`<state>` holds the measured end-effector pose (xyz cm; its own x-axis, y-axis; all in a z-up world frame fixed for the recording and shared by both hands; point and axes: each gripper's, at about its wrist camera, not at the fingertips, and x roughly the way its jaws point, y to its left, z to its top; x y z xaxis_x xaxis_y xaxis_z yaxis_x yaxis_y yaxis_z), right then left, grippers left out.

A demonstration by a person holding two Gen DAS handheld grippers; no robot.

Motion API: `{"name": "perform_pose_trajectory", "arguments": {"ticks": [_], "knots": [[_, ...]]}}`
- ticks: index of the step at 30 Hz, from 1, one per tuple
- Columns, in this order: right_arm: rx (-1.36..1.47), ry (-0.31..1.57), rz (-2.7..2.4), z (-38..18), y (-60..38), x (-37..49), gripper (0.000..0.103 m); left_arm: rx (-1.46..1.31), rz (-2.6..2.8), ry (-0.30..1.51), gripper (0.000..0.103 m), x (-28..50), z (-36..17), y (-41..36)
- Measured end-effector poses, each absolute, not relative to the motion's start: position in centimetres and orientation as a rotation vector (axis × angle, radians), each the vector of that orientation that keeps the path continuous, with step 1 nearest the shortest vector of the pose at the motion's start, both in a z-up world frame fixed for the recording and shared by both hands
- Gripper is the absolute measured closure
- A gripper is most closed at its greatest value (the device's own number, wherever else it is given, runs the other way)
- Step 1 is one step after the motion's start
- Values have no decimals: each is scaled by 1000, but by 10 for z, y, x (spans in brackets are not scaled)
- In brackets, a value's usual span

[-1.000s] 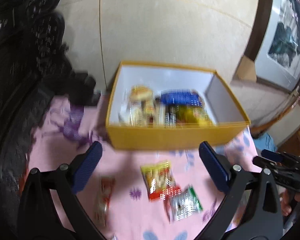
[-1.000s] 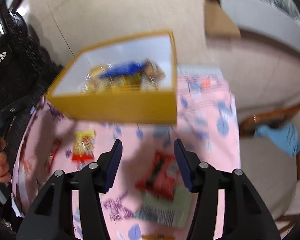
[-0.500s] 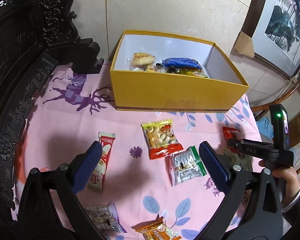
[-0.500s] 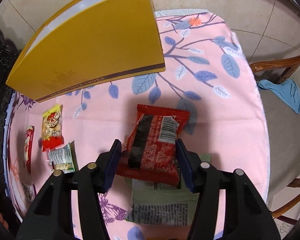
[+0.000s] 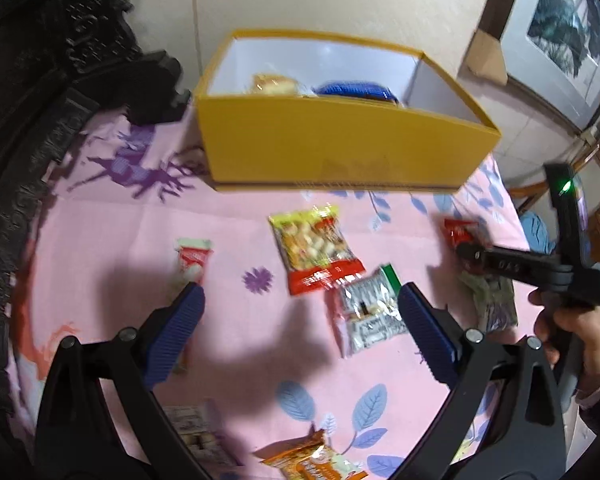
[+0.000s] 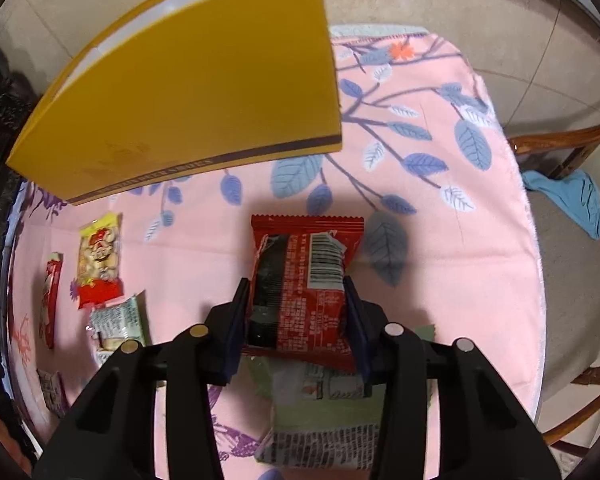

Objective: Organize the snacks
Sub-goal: 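Grasp the red snack bag with right tool while left tool grasps clear green-edged bag, then lift the clear green-edged bag with left tool while right tool holds red bag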

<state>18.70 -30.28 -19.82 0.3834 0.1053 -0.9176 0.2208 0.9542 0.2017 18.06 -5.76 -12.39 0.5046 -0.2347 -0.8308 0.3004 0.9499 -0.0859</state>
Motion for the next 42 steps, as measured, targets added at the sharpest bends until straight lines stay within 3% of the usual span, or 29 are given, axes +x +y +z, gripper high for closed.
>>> {"name": "perform_pose_trajectory", "arguments": {"ticks": [11, 23, 25, 30, 35, 37, 39, 40, 41, 42], "knots": [[388, 1086, 9, -169, -291, 167, 59, 104, -421, 1097, 4, 179, -189, -109], [415, 1089, 18, -167, -297, 164, 59, 144, -353, 1103, 4, 188, -212, -131], [415, 1087, 20, -167, -296, 163, 59, 139, -355, 1093, 7, 186, -211, -129], [413, 1092, 16, -170, -294, 161, 59, 137, -349, 1058, 32, 178, -206, -116], [415, 1100, 17, -173, -292, 159, 59, 106, -371, 1055, 41, 177, -202, -105], [420, 1102, 22, -174, -291, 159, 59, 100, -380, 1065, 40, 177, -202, -103], [415, 1100, 30, -173, -289, 159, 59, 83, -370, 1086, 31, 179, -204, -103], [412, 1101, 31, -173, -289, 159, 59, 84, -373, 1095, 25, 182, -205, -108], [414, 1101, 30, -173, -289, 160, 59, 93, -374, 1112, 10, 184, -206, -113], [420, 1101, 30, -174, -291, 160, 58, 99, -370, 1129, 2, 186, -208, -117]]}}
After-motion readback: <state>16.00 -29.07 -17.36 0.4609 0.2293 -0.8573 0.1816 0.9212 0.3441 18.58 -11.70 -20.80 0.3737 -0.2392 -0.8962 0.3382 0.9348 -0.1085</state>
